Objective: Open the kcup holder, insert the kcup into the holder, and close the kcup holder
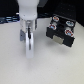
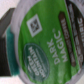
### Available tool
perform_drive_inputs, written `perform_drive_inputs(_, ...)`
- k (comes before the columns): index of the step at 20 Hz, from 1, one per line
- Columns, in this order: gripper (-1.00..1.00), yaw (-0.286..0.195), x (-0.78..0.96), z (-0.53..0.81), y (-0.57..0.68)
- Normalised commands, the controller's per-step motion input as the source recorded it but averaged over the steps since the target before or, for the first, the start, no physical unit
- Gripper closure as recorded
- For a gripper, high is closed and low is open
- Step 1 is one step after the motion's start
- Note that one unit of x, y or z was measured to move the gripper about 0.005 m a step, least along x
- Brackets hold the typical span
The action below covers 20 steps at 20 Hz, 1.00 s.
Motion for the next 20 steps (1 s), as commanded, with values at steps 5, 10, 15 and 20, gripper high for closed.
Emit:
perform_drive_inputs(5,1.0,0.001,0.14,0.84,0.35)
perform_drive_inputs(10,1.0,0.006,0.15,0.86,0.44)
perform_drive_inputs(15,1.0,0.014,0.12,0.79,0.52)
perform_drive_inputs(20,1.0,0.02,0.15,0.69,0.61)
